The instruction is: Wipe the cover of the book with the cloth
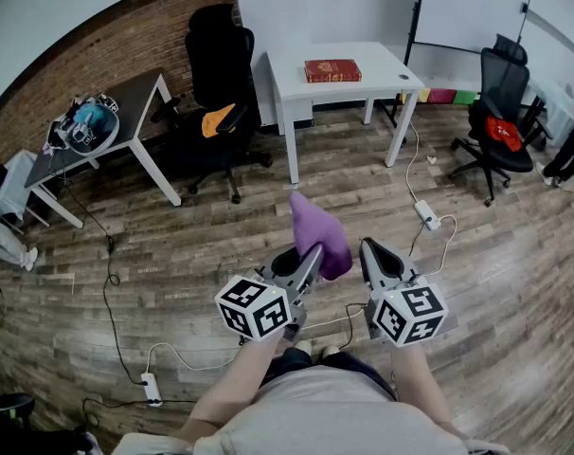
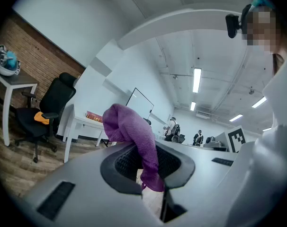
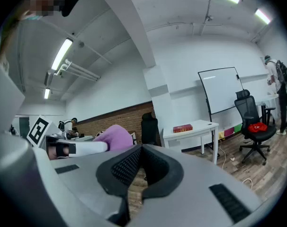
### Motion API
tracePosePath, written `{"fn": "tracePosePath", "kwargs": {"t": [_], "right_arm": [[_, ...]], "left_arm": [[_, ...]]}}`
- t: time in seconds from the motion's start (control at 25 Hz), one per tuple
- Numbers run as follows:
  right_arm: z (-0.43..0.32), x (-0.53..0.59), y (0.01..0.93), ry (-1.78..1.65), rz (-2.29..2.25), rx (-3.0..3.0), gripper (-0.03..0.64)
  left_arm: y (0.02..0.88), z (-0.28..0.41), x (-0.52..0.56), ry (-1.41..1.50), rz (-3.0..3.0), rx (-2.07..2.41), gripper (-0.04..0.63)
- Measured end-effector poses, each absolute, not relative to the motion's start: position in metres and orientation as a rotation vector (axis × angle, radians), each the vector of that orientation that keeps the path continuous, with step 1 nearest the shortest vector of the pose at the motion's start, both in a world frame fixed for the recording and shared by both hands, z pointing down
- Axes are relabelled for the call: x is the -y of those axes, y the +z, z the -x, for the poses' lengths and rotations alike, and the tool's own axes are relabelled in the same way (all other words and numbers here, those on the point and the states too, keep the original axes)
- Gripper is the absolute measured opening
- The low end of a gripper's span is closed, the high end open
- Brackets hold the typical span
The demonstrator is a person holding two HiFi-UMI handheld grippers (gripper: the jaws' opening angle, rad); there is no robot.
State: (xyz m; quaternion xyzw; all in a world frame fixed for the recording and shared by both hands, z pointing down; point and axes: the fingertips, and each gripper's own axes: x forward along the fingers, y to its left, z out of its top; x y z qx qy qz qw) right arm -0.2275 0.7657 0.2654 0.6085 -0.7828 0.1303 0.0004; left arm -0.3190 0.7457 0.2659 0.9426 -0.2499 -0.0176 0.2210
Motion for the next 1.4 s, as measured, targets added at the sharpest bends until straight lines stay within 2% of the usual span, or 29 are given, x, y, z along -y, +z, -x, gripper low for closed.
{"fn": "tracePosePath", "kwargs": {"t": [0.48,1.4], "right_arm": [[0.223,-0.738,0.265,0.398,-1.885,2.477,0.021],[0.159,-0.709,0.297,0.571,-1.817,2.526,0.023]], "left_arm": [[0.260,0.309,-0.719,-0.069,-2.617,0.685,0.067],[0.282,0.249,-0.686,-0.093,-2.571,0.771,0.067]]}}
